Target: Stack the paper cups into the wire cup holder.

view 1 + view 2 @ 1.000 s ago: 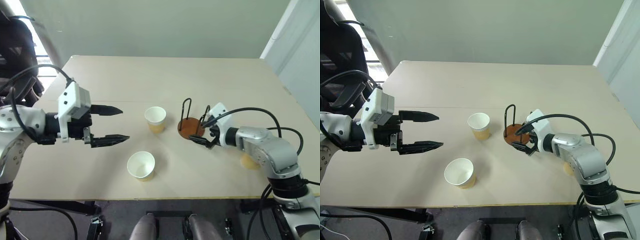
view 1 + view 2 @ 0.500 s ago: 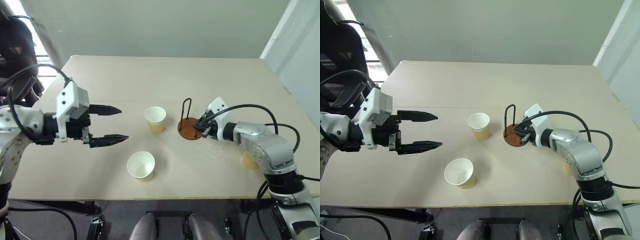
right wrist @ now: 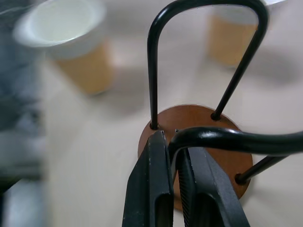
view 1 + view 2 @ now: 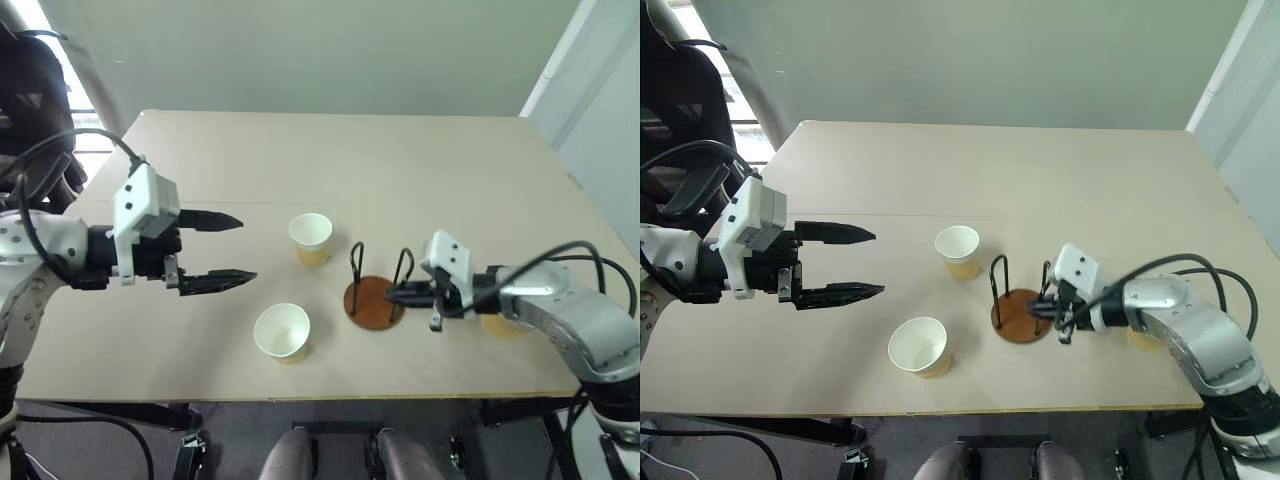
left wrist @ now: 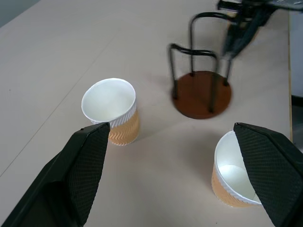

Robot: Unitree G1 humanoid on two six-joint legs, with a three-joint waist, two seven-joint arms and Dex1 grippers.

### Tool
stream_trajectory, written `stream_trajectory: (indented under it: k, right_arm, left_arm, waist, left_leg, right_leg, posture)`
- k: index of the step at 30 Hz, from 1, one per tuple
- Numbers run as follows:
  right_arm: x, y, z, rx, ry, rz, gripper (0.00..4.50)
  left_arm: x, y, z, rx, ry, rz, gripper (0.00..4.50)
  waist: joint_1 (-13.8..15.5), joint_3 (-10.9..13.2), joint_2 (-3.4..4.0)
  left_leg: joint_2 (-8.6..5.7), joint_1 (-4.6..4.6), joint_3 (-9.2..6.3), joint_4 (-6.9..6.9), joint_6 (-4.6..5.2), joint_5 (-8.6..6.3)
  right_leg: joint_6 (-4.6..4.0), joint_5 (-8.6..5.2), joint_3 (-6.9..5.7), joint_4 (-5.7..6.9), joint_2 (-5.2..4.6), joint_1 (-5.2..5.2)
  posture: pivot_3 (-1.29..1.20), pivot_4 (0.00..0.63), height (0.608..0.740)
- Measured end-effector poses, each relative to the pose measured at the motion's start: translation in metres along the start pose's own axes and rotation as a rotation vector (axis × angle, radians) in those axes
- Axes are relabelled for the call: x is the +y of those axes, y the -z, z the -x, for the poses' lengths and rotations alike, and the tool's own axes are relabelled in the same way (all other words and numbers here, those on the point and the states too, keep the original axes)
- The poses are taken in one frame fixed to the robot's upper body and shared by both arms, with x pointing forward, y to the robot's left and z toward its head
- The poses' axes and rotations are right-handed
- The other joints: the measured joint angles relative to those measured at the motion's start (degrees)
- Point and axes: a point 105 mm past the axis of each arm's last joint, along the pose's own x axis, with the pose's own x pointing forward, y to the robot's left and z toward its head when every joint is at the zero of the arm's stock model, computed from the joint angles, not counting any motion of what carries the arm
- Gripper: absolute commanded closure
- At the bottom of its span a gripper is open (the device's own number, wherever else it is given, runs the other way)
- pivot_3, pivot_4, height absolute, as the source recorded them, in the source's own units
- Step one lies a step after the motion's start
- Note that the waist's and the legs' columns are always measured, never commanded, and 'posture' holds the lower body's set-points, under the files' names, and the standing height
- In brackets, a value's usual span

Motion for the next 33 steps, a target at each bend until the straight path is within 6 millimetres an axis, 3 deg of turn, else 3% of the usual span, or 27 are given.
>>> stream_trajectory:
  k: [11, 25, 33]
  right_arm:
    - [0.027, 0.011, 0.004, -0.028, -0.050, 0.008, 4.43]
    - [0.025, 0.014, 0.008, -0.013, -0.056, 0.045, 4.43]
    - [0.023, 0.022, 0.008, 0.031, -0.050, 0.040, 1.59]
  left_arm:
    - [0.000, -0.001, -0.003, 0.002, 0.027, -0.001, 0.00]
    - [0.001, 0.000, -0.007, 0.018, 0.038, -0.022, 0.00]
    - [0.004, 0.000, -0.009, 0.005, 0.037, -0.023, 0.00]
  waist:
    - [0.0, -0.1, -0.10]
    - [0.0, -0.1, -0.15]
    - [0.0, -0.1, -0.15]
  left_leg:
    - [0.00, 0.01, 0.00, 0.07, 0.05, 0.05]
    - [0.00, 0.00, 0.00, 0.08, 0.06, 0.06]
    - [0.00, 0.00, 0.00, 0.07, 0.06, 0.05]
  right_leg:
    - [-0.01, 0.00, 0.04, 0.01, 0.00, 0.04]
    - [0.03, 0.02, 0.07, 0.00, 0.01, 0.04]
    - [0.06, 0.03, 0.07, 0.00, 0.02, 0.04]
  posture:
    - [0.00, 0.150, 0.740]
    - [0.00, 0.150, 0.740]
    - [0.00, 0.150, 0.740]
